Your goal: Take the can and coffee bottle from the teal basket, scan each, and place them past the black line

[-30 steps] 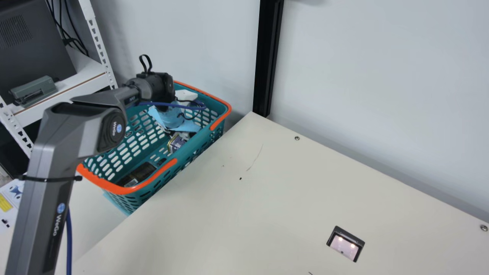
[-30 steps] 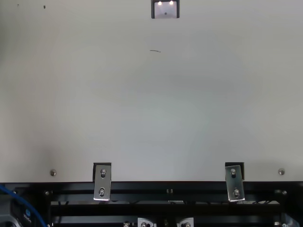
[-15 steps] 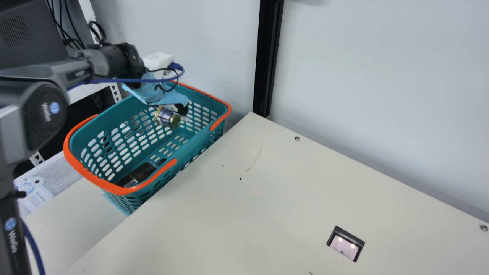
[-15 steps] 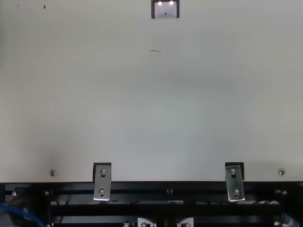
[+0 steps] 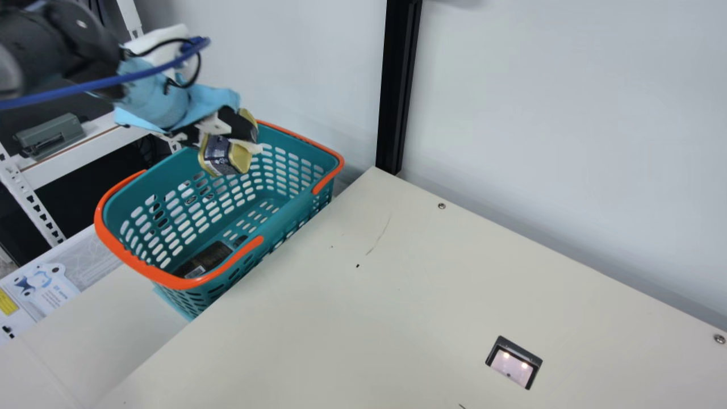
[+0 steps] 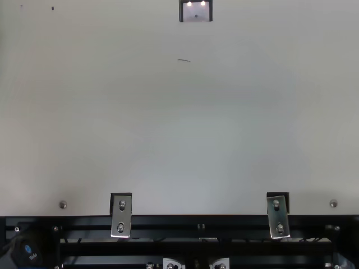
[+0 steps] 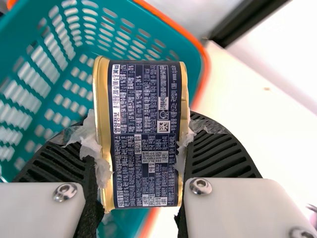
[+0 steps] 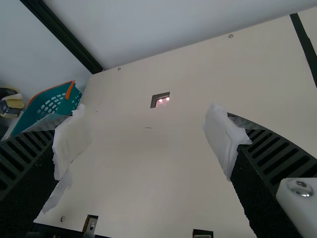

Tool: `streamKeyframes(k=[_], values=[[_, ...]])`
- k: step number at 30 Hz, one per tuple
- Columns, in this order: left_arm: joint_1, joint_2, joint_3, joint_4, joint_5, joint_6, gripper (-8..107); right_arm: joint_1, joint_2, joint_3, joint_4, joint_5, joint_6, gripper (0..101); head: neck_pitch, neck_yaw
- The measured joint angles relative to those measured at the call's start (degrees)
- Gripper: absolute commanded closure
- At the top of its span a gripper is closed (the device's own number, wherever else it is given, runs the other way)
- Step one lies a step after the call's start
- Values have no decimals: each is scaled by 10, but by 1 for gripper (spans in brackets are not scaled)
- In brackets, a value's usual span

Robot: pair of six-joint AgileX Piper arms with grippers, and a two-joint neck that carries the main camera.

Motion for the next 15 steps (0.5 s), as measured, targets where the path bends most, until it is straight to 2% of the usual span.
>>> streamKeyframes(k=[5,7,10,15], values=[[27,-72,-1,-55,100,-32,89,0,0,0,0,0,0,0,3,0],[23,-92,16,-82,127,-45,89,0,0,0,0,0,0,0,3,0],[-8,-114,64,-120,145,-71,89,0,0,0,0,0,0,0,3,0],[-66,-141,132,-185,145,-125,89,0,0,0,0,0,0,0,0,0]])
